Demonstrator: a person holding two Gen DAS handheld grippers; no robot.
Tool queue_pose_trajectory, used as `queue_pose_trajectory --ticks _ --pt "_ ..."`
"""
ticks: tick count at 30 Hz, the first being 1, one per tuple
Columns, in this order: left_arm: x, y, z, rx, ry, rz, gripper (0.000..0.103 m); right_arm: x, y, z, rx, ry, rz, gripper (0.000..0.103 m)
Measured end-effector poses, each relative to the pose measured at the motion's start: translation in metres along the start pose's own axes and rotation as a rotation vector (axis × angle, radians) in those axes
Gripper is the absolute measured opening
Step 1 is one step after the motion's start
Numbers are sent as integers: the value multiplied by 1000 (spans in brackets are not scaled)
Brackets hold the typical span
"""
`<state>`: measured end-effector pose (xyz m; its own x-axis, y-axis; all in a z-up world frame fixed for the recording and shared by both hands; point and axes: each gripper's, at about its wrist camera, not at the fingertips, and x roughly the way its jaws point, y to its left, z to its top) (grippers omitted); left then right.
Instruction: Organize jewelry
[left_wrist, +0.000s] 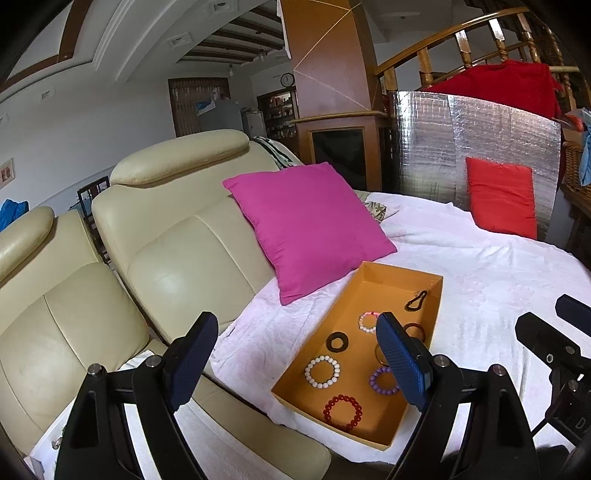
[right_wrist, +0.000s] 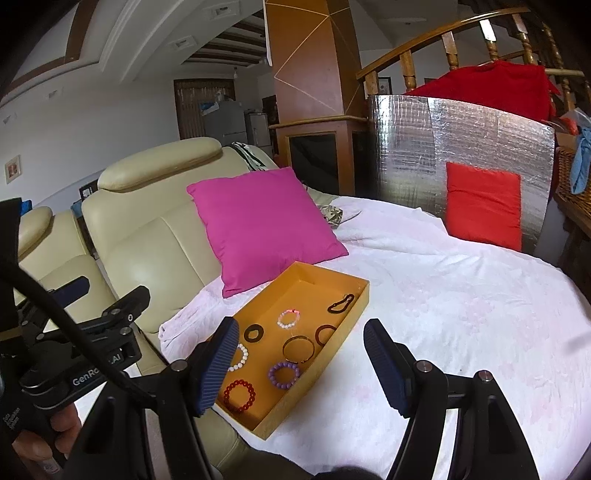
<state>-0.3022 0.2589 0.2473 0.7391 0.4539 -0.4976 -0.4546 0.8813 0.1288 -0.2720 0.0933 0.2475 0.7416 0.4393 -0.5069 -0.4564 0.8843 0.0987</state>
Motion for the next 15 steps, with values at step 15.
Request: queue_pose_trajectory --ticks 15 --pt "33 -1 6 -20 36 12 88 42 -1 11 -18 40 26 74"
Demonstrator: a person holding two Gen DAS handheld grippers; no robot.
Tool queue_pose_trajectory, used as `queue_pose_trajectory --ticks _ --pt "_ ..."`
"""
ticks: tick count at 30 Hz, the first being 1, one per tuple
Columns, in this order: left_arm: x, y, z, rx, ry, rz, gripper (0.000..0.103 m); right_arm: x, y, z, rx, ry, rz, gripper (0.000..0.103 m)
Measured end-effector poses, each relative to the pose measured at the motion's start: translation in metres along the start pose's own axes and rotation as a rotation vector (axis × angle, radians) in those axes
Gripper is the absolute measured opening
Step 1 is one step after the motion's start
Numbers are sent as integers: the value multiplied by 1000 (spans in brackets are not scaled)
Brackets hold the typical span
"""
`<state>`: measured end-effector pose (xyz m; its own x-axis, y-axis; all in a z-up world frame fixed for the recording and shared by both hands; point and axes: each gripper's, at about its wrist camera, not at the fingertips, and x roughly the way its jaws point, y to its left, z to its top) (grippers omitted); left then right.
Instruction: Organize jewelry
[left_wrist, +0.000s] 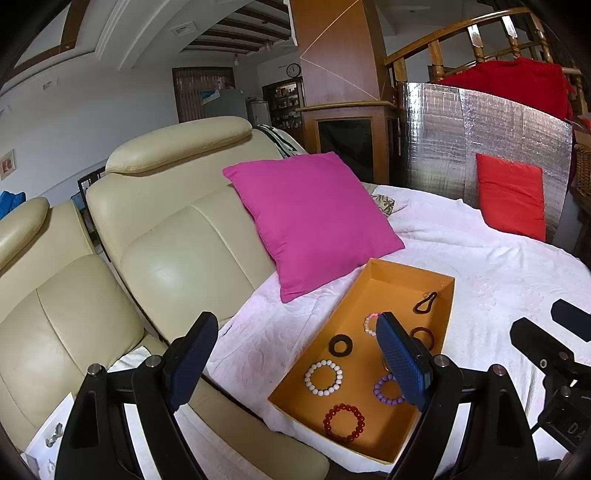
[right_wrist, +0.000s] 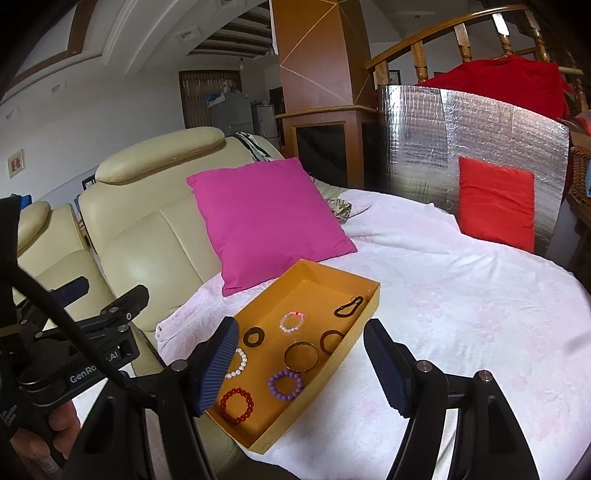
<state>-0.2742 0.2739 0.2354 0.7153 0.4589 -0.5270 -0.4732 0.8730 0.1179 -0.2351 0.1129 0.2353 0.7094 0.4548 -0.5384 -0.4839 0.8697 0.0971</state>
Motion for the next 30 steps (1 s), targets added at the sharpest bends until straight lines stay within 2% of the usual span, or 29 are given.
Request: queue_pose_trajectory --ticks 16,30 --pt "29 5 7 -9 35 34 88 39 1 5 -11 36 27 74" --pt "37 5 7 -12 42 83 88 66 -1 7 3 58 54 74"
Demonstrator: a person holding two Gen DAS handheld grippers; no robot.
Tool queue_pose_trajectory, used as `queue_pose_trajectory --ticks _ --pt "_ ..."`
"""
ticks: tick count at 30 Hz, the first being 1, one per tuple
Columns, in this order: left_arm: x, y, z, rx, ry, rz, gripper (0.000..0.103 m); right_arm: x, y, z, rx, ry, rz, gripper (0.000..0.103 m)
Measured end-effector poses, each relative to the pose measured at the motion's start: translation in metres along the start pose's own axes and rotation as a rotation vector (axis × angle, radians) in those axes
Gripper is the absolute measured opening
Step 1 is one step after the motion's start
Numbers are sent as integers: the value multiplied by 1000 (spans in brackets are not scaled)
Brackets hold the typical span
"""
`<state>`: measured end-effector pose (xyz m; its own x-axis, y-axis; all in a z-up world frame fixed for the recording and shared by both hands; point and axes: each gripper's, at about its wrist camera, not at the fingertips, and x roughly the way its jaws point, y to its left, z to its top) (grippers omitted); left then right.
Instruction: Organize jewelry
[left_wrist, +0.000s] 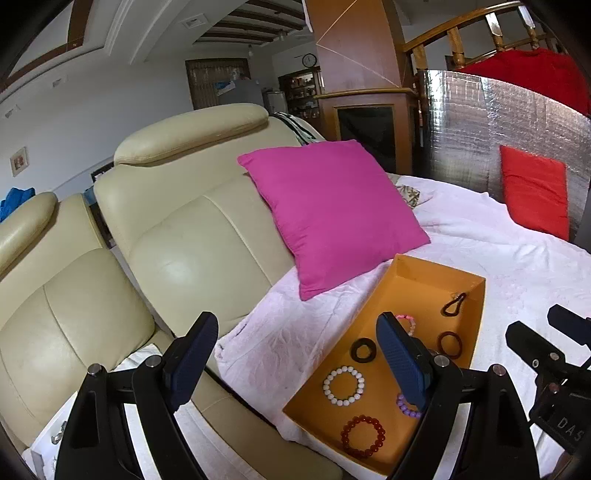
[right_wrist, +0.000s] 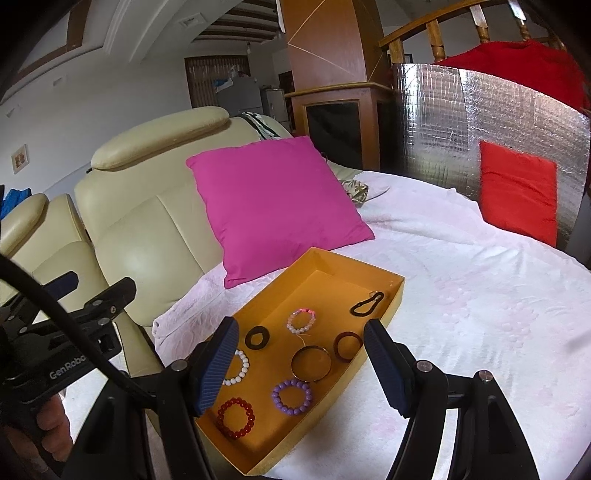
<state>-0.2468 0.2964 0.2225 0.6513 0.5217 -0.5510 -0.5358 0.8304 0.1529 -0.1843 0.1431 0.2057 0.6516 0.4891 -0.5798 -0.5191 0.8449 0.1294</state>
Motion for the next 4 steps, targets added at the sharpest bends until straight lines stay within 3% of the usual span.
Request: queue_pose_trajectory --ticks 4 --pt "-3 -17 1 36 5 -11 88 -4 -14 0 43 -16 11 74"
